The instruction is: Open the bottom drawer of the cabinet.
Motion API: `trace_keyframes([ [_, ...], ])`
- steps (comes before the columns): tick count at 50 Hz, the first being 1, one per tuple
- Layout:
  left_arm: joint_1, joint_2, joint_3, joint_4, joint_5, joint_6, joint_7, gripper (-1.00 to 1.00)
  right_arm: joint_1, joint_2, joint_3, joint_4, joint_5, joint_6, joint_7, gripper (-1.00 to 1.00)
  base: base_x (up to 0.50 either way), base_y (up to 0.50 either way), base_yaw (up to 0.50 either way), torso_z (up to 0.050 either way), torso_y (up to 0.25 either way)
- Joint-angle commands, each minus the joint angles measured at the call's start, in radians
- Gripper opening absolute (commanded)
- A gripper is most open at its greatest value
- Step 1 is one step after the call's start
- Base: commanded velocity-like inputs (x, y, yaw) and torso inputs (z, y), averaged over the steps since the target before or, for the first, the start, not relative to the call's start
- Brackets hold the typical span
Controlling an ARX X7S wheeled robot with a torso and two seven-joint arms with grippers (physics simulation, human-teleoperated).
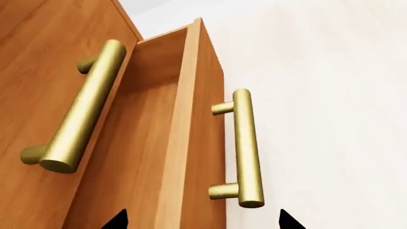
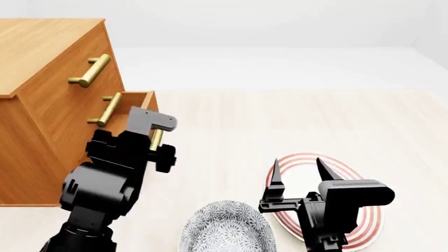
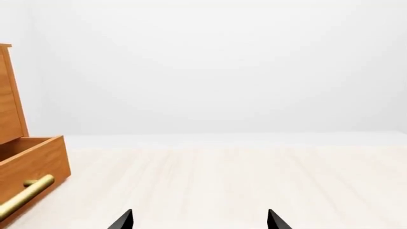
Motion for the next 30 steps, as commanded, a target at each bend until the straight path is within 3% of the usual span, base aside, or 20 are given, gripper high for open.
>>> trace_keyframes([
  [1, -0.060, 0.023, -0.036, -0.215, -0.003, 0.056, 0.001, 1.00, 0.002, 0.004, -0.004, 0.002, 0.003, -0.002, 0.004, 1.00, 0.00, 0.00, 0.00, 0.000, 0.000],
  [10, -0.114, 0.029, -0.025, -0.379, -0.003, 0.105, 0.020, 1.00, -0.002, 0.006, -0.006, 0.007, 0.005, -0.010, 0.006, 1.00, 0.00, 0.00, 0.00, 0.000, 0.000],
  [13, -0.127, 0.024, -0.003, -0.417, -0.038, 0.077, 0.098, 1.00, 0.000, 0.006, -0.010, 0.011, 0.004, -0.010, 0.006, 1.00, 0.00, 0.00, 0.00, 0.000, 0.000],
  [23, -0.139, 0.018, -0.016, -0.448, -0.087, 0.054, 0.165, 1.00, 0.002, 0.007, -0.015, 0.015, 0.006, -0.011, 0.010, 1.00, 0.00, 0.00, 0.00, 0.000, 0.000],
  [30, -0.108, 0.006, 0.004, -0.345, -0.121, 0.015, 0.211, 1.00, 0.002, 0.009, -0.018, 0.015, 0.008, -0.012, 0.012, 1.00, 0.00, 0.00, 0.00, 0.000, 0.000],
])
